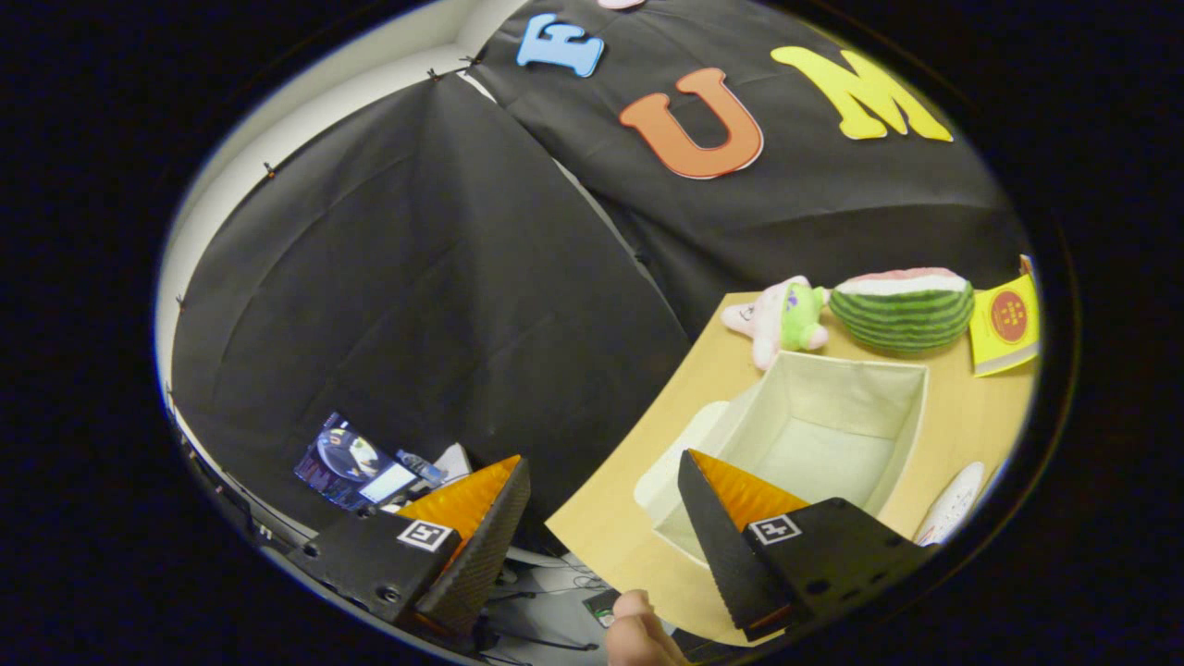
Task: Open the storage box then place both shoes into the box .Put the left shoe in first, then the right shoe, with the right side of both shoes facing outward in a uniform manner.
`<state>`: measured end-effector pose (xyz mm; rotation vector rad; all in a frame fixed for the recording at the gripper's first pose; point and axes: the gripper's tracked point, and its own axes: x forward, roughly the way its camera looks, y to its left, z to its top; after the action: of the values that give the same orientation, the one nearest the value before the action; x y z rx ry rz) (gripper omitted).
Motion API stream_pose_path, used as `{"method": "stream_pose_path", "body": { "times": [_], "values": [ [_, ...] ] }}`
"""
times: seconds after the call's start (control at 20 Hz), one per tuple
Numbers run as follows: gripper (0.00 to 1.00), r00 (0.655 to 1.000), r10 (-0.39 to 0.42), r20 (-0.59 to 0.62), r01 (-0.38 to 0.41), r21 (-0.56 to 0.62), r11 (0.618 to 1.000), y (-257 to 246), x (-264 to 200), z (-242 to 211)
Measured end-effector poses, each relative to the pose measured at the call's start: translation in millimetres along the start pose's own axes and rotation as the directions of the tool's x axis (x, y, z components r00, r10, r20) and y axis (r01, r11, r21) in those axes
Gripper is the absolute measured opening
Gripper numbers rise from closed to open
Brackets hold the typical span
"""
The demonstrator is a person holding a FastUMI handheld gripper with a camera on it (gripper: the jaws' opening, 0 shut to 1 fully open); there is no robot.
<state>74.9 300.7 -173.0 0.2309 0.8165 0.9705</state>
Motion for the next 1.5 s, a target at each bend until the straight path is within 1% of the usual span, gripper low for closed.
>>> {"method": "stream_pose_path", "body": {
  "times": [0.25, 0.35, 0.5, 0.7, 0.75, 0.9, 0.95, 1.15, 1.2, 1.3, 1.35, 1.4, 1.45, 1.5],
  "values": [
    [1.00, 0.989, -0.146, -0.026, 0.146, 0.000, 0.989, -74.3, -32.8, -24.7],
    [1.00, 0.974, -0.222, -0.046, 0.222, 0.006, 0.975, -110.3, -51.5, -38.5],
    [1.00, 0.951, -0.301, -0.064, 0.304, 0.037, 0.952, -157.4, -81.5, -53.1],
    [1.00, 0.907, -0.413, -0.083, 0.417, 0.037, 0.908, -224.3, -118.0, -74.7],
    [1.00, 0.900, -0.425, -0.097, 0.430, 0.048, 0.901, -237.1, -125.4, -81.0],
    [1.00, 0.900, -0.412, -0.142, 0.429, 0.125, 0.895, -264.0, -139.3, -103.7],
    [1.00, 0.893, -0.420, -0.158, 0.442, 0.142, 0.886, -276.1, -144.0, -111.0],
    [1.00, 0.833, -0.491, -0.256, 0.536, 0.149, 0.831, -321.5, -161.0, -144.6],
    [1.00, 0.817, -0.498, -0.289, 0.556, 0.171, 0.813, -328.4, -163.7, -153.7],
    [0.98, 0.802, -0.493, -0.337, 0.571, 0.191, 0.799, -340.7, -161.7, -168.2],
    [0.98, 0.783, -0.506, -0.363, 0.591, 0.180, 0.786, -348.5, -161.7, -174.8],
    [0.96, 0.755, -0.532, -0.383, 0.621, 0.159, 0.768, -358.6, -161.9, -181.8],
    [0.91, 0.726, -0.558, -0.403, 0.651, 0.138, 0.747, -368.5, -163.2, -188.2],
    [0.87, 0.714, -0.575, -0.400, 0.672, 0.162, 0.723, -375.0, -157.3, -188.8]
  ]
}}
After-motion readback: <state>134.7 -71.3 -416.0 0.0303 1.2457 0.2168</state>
